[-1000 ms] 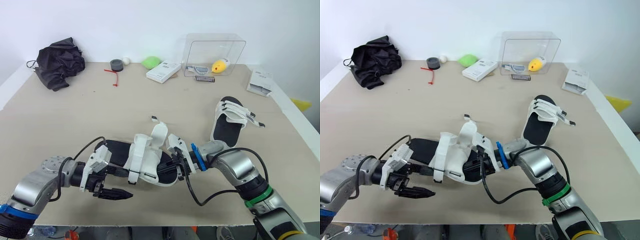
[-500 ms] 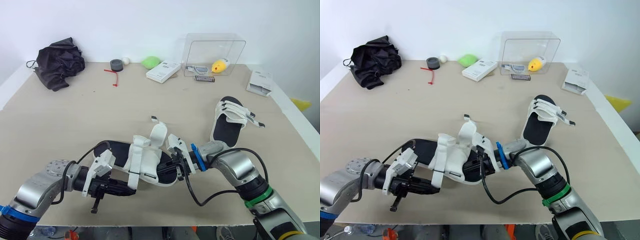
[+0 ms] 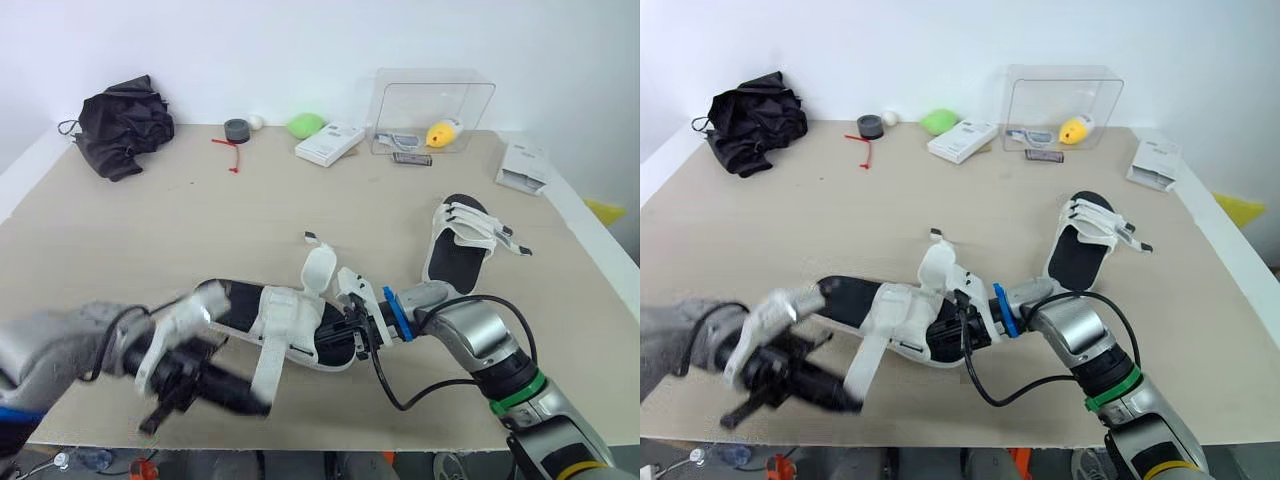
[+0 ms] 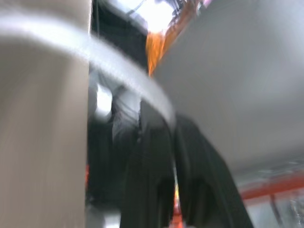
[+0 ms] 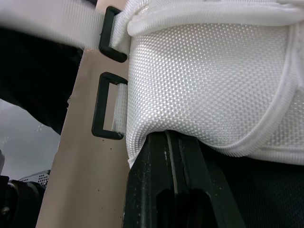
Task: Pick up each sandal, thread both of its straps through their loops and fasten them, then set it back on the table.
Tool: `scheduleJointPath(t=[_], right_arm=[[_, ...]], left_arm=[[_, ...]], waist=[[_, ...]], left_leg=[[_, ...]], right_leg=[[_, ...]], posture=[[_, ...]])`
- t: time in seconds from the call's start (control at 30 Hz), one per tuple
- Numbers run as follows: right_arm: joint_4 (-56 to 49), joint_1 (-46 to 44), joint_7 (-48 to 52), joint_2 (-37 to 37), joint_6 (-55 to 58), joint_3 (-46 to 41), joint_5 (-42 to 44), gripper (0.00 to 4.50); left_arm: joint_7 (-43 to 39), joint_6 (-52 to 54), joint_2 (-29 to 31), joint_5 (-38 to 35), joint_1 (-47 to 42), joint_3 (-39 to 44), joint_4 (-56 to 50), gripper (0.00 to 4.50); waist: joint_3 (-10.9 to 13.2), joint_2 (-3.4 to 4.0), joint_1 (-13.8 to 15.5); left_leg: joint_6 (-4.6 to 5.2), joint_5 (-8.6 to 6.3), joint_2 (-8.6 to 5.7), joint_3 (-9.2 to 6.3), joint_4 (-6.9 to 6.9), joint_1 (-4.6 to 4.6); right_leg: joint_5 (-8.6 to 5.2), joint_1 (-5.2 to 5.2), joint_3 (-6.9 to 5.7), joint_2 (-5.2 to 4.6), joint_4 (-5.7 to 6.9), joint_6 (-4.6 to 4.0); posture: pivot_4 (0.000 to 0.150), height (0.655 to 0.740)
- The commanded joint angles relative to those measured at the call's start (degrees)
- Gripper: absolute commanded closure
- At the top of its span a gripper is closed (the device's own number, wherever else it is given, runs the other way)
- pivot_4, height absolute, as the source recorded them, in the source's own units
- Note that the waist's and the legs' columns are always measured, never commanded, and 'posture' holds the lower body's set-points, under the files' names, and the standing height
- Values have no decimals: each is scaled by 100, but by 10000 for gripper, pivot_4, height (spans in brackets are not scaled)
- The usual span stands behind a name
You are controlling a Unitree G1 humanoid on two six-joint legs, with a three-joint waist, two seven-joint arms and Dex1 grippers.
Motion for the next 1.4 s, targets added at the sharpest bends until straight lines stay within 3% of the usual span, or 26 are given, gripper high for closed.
scheduleJointPath(t=[0.03,0.17,0.37,0.57,0.83,1.07,1.23,1.4], right_arm=[[67,89,53,5,56,220,-34,45000],[35,106,28,8,62,214,-41,45000],[19,116,14,-6,69,197,-43,45000],[25,101,-8,21,68,210,-54,45000],[-15,142,-64,53,99,190,-39,45000],[-78,190,-115,36,138,149,9,45000],[-116,208,-121,18,163,131,33,45000],[-111,203,-120,28,169,133,35,45000]], left_arm=[[936,408,-360,-1116,-388,341,521,44789],[2341,592,-1085,-1573,-809,433,1738,44789],[3151,998,-1620,-1666,-936,367,2558,44789],[3375,1286,-2114,-1531,-1138,345,3069,44789],[3468,1250,-2612,-860,-1888,591,4345,44789],[3711,1341,-2734,363,-2021,346,4941,44789],[3278,1325,-2747,972,-1911,-104,4524,28578],[3188,1026,-2933,1539,-2111,-123,4762,5921]], waist=[[1,3,-23],[0,-1,-27],[-1,-1,-36],[-1,-1,-28],[-1,0,-18],[-2,2,-31],[-8,6,-29],[-19,17,-17]], left_leg=[[0,0,0,-1,-2,1],[0,0,-1,-12,0,-2],[-2,1,-5,-21,-1,-3],[-9,5,-10,-31,0,-2],[-24,14,-17,-55,3,-2],[-25,14,-17,-58,5,0],[-26,15,-18,-58,4,5],[-29,17,-25,-55,3,22]], right_leg=[[0,-2,6,-1,1,0],[20,-1,3,-1,1,-34],[20,-2,4,-5,2,-34],[24,2,-5,-5,4,-39],[27,14,-28,-4,5,-44],[27,18,-28,-3,5,-44],[27,24,-29,-4,5,-44],[26,45,-35,-10,4,-41]], posture=[[1500,7400],[1500,7400],[1500,7400],[1500,7400],[1500,7400],[1500,7400],[1500,7400],[1500,7400]])
